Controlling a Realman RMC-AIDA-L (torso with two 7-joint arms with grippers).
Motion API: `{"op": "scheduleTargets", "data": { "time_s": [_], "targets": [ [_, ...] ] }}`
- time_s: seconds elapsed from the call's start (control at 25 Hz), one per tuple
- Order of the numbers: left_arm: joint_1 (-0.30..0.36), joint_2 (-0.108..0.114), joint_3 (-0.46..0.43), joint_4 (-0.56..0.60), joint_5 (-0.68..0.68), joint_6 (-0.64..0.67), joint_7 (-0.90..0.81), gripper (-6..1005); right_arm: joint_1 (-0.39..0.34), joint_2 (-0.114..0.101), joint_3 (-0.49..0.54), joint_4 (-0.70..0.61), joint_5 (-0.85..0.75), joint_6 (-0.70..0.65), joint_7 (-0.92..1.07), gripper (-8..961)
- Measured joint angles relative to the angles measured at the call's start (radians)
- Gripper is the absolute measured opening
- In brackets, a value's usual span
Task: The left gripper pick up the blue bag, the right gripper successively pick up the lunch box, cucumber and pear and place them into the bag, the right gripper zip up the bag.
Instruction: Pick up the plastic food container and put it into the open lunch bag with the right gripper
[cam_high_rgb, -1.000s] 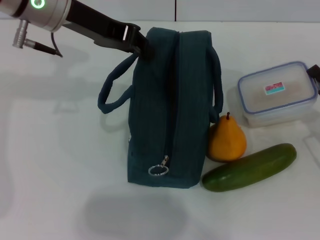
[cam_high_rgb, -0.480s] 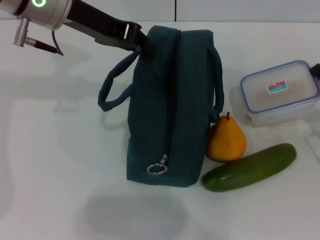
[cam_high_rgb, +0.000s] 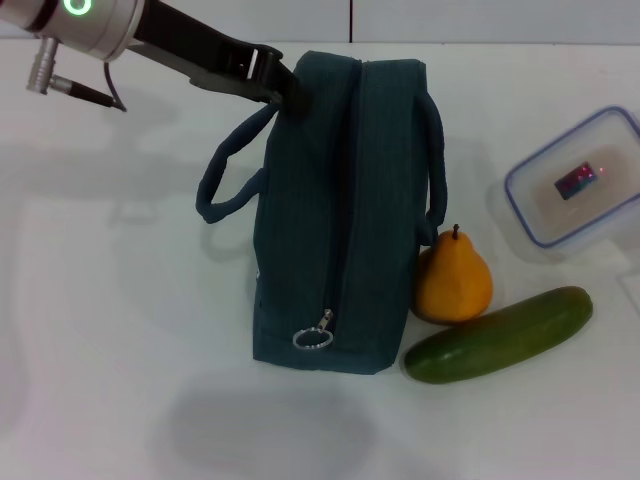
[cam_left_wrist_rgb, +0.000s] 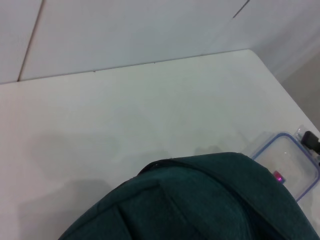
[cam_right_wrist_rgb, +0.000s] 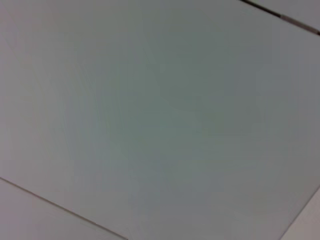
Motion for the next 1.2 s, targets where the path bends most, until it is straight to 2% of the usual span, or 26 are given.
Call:
{"op": "scheduleTargets", "data": {
  "time_s": [0.36, 0.56, 1.2],
  "targets": [
    [-0.002, 0.000, -0.001, -0.002, 0.000, 0.000, 0.001, 71, -0.005, 0.004, -0.011, 0.001, -0.005, 0.026, -0.003, 173],
    [-0.003, -0.001, 0.001, -0.003, 0.000, 0.000, 0.001, 71, -0.005, 0.006, -0.045, 0.003, -0.008, 0.049, -0.003, 107],
    [0.006, -0.008, 0.001, -0.003, 0.000, 0.003, 0.002, 71, -0.024, 0.008, -0.034, 0.023, 0.005, 0.054, -0.016, 88]
  ]
}}
